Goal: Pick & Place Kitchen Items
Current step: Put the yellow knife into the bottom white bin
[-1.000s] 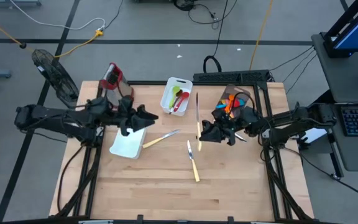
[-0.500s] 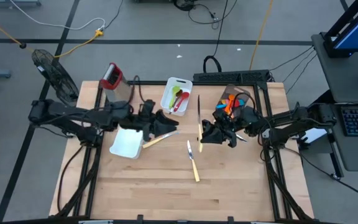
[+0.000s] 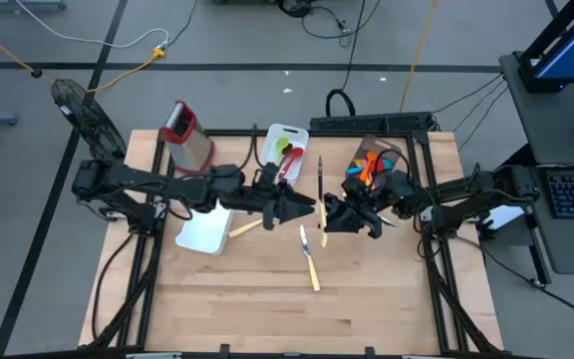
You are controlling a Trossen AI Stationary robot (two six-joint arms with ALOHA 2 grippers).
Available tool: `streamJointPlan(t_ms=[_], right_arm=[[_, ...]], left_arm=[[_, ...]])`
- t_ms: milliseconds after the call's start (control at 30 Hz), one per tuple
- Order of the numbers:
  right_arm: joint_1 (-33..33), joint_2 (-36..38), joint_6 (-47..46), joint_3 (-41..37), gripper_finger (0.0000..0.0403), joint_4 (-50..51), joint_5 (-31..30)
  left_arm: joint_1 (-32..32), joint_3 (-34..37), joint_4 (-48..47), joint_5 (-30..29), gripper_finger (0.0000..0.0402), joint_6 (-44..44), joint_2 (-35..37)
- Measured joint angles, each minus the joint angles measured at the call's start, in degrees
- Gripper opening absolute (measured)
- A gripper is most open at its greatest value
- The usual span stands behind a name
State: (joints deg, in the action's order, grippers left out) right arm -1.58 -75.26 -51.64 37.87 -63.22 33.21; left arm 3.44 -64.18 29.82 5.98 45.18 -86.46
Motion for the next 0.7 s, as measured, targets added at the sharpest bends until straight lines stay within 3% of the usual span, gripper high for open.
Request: streamJointPlan(t_ms=[300,700], right_arm=[[-0.3,0.0,-0.1,0.0,0.0062,0.11,-0.76],[-1.07,-0.02,0.02,0.0,0.0062,1.06,-4.98]], left_arm=[[1.6,-5.61,-2.89,0.02,0.0216,-0.09,-4.49],[2.12,-5.97,-5.4,-4.99,0.0216,-0.02,-4.45]])
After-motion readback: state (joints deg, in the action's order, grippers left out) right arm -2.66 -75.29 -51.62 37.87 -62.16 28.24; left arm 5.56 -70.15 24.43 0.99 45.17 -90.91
